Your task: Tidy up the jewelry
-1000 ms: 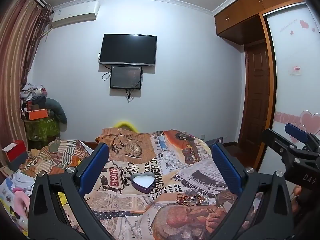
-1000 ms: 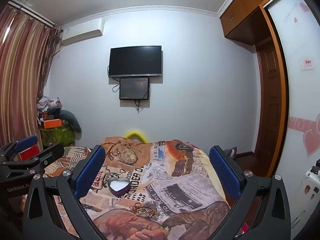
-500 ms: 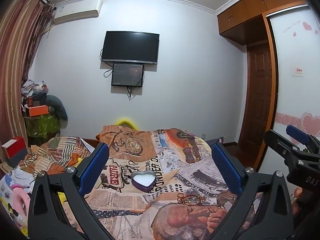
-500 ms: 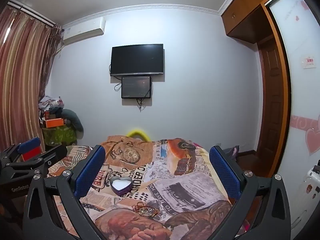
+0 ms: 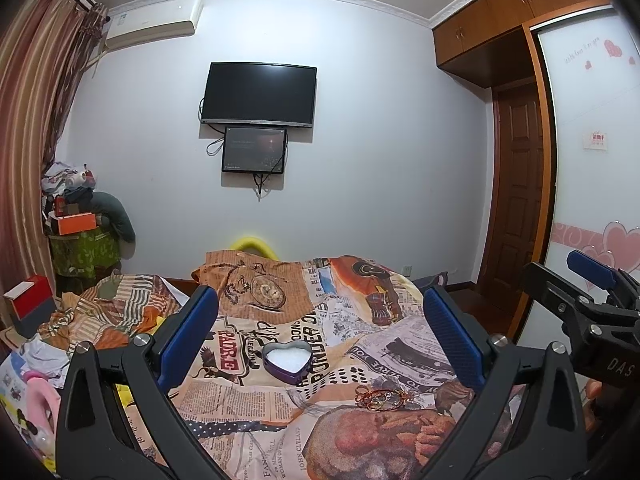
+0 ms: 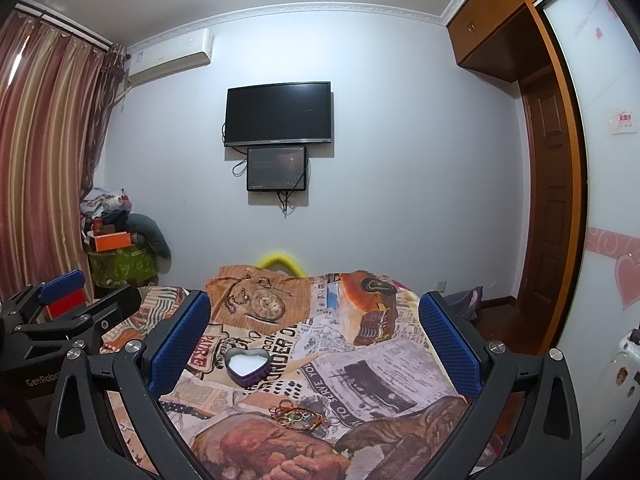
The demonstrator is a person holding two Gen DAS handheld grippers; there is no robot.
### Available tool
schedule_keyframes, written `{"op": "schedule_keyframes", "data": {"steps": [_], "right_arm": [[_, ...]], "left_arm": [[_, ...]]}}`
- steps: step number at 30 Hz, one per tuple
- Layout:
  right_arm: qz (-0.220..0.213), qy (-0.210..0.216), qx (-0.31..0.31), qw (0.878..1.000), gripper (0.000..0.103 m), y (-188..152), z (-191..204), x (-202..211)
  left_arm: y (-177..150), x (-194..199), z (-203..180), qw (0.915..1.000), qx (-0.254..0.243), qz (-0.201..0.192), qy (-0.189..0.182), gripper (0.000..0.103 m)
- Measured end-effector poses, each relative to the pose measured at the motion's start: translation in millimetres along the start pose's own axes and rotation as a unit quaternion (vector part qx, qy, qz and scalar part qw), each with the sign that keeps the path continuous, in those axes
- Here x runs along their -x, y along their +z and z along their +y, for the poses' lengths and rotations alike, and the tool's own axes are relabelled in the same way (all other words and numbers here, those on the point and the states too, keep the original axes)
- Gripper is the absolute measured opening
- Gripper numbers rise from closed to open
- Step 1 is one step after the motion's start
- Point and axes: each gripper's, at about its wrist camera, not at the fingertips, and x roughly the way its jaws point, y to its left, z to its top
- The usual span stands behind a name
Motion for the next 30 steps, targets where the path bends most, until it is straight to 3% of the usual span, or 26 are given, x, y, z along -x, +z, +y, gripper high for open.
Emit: {"op": "schedule_keyframes", "data": {"steps": [30], "right_arm": [[0.008,0.008,-0.001,1.000,0.103,-4.1,3.2,-4.3]], "left_arm": [[-1.1,-7.5,1.1,1.0000,0.004,0.007,0.002,0.103]]}}
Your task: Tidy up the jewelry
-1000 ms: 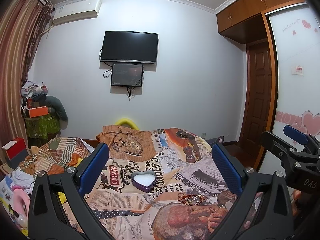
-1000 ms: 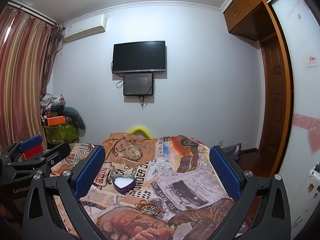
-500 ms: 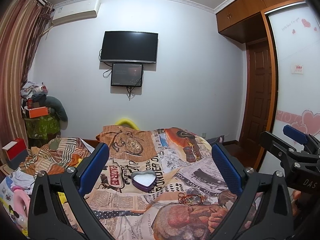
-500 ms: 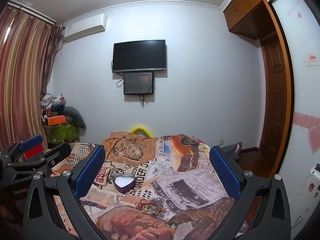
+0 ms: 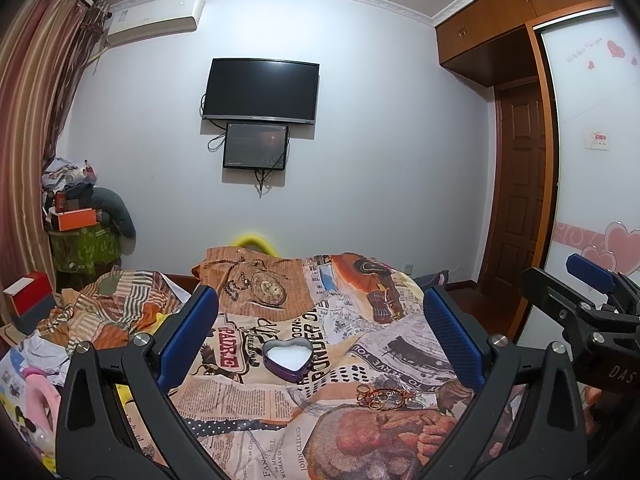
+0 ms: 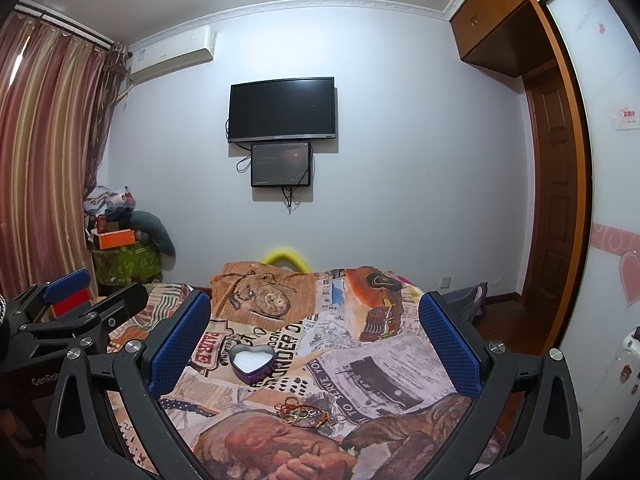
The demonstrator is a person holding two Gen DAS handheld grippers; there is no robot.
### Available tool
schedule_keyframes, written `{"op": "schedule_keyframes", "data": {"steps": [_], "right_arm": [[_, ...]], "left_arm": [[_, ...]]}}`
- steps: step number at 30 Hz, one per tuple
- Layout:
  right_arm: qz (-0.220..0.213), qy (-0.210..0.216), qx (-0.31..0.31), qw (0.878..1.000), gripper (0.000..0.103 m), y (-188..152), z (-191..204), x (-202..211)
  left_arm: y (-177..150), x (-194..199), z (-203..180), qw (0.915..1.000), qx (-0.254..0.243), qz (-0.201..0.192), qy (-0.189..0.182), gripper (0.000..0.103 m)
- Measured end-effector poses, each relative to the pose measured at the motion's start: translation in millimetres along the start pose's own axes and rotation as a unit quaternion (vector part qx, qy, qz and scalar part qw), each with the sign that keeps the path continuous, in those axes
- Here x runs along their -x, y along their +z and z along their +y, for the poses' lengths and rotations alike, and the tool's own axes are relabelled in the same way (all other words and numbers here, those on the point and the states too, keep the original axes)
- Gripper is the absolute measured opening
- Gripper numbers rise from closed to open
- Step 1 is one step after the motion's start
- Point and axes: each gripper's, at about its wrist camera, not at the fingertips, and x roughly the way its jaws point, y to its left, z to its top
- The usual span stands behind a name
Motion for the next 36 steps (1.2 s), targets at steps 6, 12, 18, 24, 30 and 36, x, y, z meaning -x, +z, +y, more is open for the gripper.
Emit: {"op": "schedule_keyframes", "data": {"steps": [6,12,18,24,30,36], "right_arm": [[0.002,0.000,-0.001,1.000,0.103,-1.0,0.0,-1.6],[0.007,0.000,-0.005,1.000,0.103,-2.1,-1.9,-5.4],[0.019,0.000,-0.010,1.000,0.103,-5.7,-6.7,-15.0],[0.038,-0.001,-0.018,0.999,0.103,-13.0,-13.4,-27.6],[0.069,-0.004,-0.035,0.997,0.103,-22.6,-26.8,-46.6],[0.110,-0.016,-0.041,0.993,0.103,-35.8,-38.9,-67.6]], "left_arm": [[-1.1,-2.7,-0.5,1.0000,-0.001,0.002,-0.001,0.103],[-2.8,-8.9,-1.3,1.0000,-0.004,0.008,-0.003,0.103],[-5.1,-21.7,-1.3,0.9998,-0.003,0.019,-0.002,0.103],[-12.1,-45.2,3.2,0.9990,0.002,0.045,0.005,0.103],[-23.3,-73.3,6.9,0.9968,0.006,0.079,0.012,0.103],[-43.4,-109.9,8.9,0.9917,0.001,0.128,0.012,0.103]]}}
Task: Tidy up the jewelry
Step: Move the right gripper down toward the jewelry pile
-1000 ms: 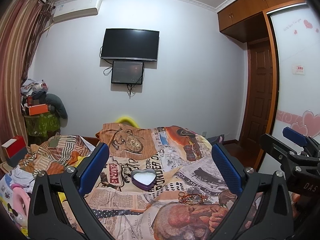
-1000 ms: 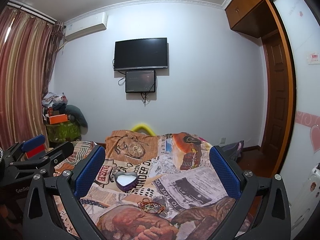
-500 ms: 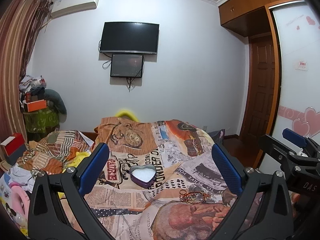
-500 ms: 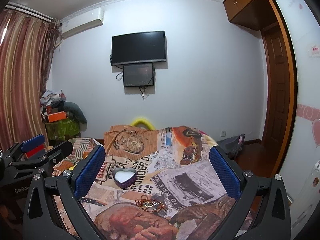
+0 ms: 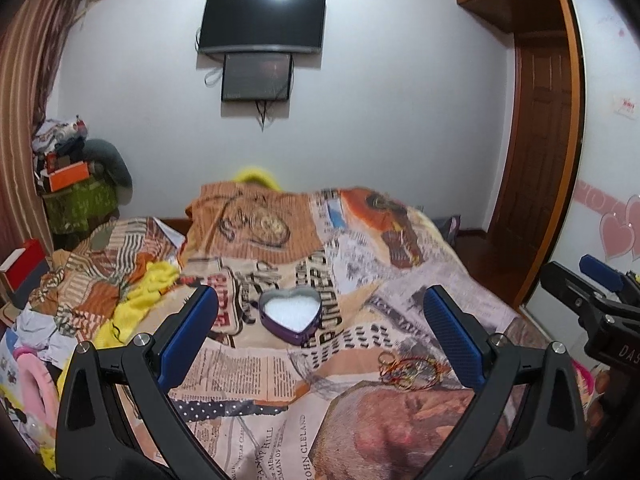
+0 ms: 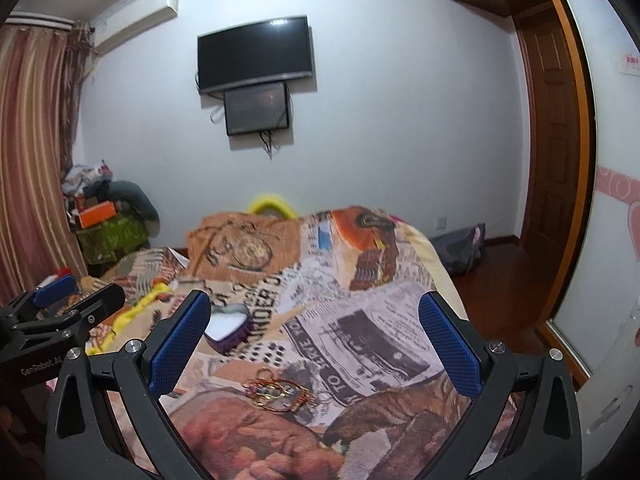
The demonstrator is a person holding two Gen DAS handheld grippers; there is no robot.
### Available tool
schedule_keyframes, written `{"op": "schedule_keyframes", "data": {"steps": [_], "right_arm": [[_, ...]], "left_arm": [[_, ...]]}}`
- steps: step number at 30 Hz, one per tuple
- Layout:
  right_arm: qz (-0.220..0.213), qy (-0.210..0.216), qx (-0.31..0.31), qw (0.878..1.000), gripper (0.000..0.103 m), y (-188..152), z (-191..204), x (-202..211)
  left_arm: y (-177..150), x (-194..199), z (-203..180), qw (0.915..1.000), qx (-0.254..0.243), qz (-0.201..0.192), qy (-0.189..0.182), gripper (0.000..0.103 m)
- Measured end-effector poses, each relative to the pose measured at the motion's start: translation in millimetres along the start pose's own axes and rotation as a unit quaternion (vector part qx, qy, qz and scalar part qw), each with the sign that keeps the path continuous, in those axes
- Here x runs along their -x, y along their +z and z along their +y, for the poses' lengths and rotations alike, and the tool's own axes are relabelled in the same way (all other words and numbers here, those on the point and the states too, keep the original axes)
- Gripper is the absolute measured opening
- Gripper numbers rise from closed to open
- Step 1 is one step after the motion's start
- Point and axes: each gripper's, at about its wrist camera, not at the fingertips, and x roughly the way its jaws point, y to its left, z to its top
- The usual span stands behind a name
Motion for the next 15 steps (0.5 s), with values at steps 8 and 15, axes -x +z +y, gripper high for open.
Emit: {"op": "schedule_keyframes", "data": {"steps": [8,15], "right_arm": [[0.086,-0.007,0.026,0.996,0.103,-16.1,-15.6,-39.1],[0.177,-0.003,0.027,0.984,0.103,-37.8,-40.1,-73.2]], "left_arm": [[-26.0,-62.0,8.1,0.9948,-0.008,0.099,-0.022,0.103],[-43.6,-97.9,8.0,0.9847,-0.008,0.167,-0.051,0.100]]}}
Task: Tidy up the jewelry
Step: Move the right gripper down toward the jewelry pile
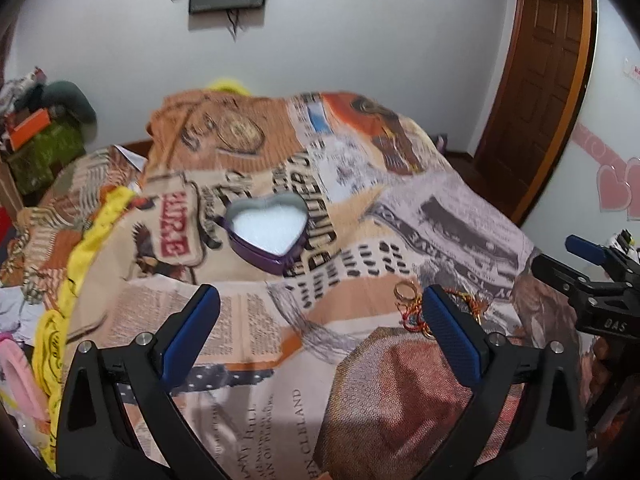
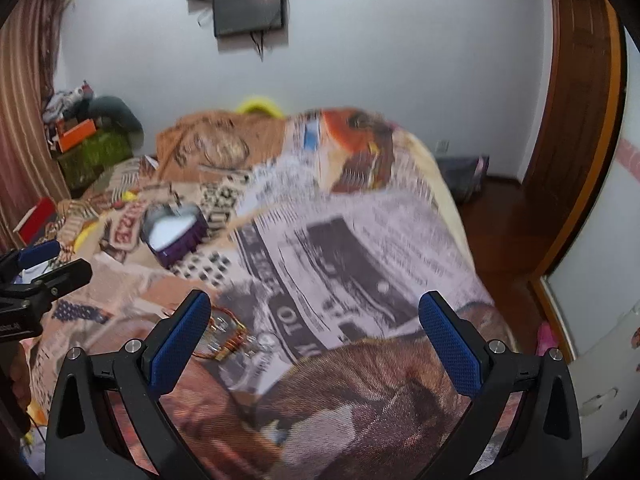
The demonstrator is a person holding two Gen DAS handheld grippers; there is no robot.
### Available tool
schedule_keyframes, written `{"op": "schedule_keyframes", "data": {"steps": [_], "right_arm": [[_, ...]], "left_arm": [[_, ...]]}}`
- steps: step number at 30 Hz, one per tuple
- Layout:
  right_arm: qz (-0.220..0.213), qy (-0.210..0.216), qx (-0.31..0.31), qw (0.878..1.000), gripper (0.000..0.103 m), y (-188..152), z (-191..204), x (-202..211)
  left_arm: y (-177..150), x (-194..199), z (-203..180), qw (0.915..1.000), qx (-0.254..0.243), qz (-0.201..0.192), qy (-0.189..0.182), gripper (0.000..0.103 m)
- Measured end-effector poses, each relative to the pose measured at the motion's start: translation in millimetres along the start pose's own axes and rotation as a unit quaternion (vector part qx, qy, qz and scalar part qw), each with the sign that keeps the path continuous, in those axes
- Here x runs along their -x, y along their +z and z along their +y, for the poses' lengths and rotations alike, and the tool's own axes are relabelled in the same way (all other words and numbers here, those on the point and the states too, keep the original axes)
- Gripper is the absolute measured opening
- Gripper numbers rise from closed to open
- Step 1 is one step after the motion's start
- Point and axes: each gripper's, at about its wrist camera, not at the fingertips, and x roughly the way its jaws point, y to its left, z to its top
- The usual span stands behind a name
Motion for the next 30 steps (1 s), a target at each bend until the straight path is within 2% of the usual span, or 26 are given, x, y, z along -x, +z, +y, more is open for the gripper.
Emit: {"op": "schedule_keyframes", "data": {"steps": [4,9,14,18,21,23,25,30], "right_arm": [[0.037,0.012,-0.022,0.999,0.103,-3.9,-13.4,-17.5],[0.056,0.025,-0.014,0.998,0.099,-6.0,-13.0,-28.0],[0.087,0.058,0.005,0.995,0.070,-9.0,-6.7,-35.0],[0.095,0.078,0.024,0.992,0.057,-13.4,1.8,-35.8],[0.100,0.091,0.035,0.990,0.046,-14.5,8.9,-37.7],[0.108,0.100,0.046,0.988,0.035,-15.7,15.4,-41.4],[0.119,0.108,0.055,0.985,0.030,-18.2,20.3,-46.6],[0.119,0.098,0.050,0.987,0.029,-17.5,18.9,-53.9]], "left_arm": [[-1.2,-17.6,-6.8,0.9995,-0.009,0.026,-0.018,0.096],[-0.5,-34.6,-14.7,0.9980,-0.032,0.048,-0.027,0.089],[0.8,-45.5,-15.5,0.9967,-0.039,0.060,-0.039,0.079],[2.4,-51.8,-16.2,0.9953,-0.040,0.071,-0.052,0.068],[3.6,-59.4,-19.5,0.9928,-0.046,0.085,-0.070,0.057],[2.6,-64.4,-23.7,0.9914,-0.057,0.092,-0.074,0.054],[0.0,-69.7,-27.0,0.9901,-0.065,0.099,-0.074,0.052],[-1.1,-70.8,-32.3,0.9880,-0.076,0.104,-0.086,0.052]]}}
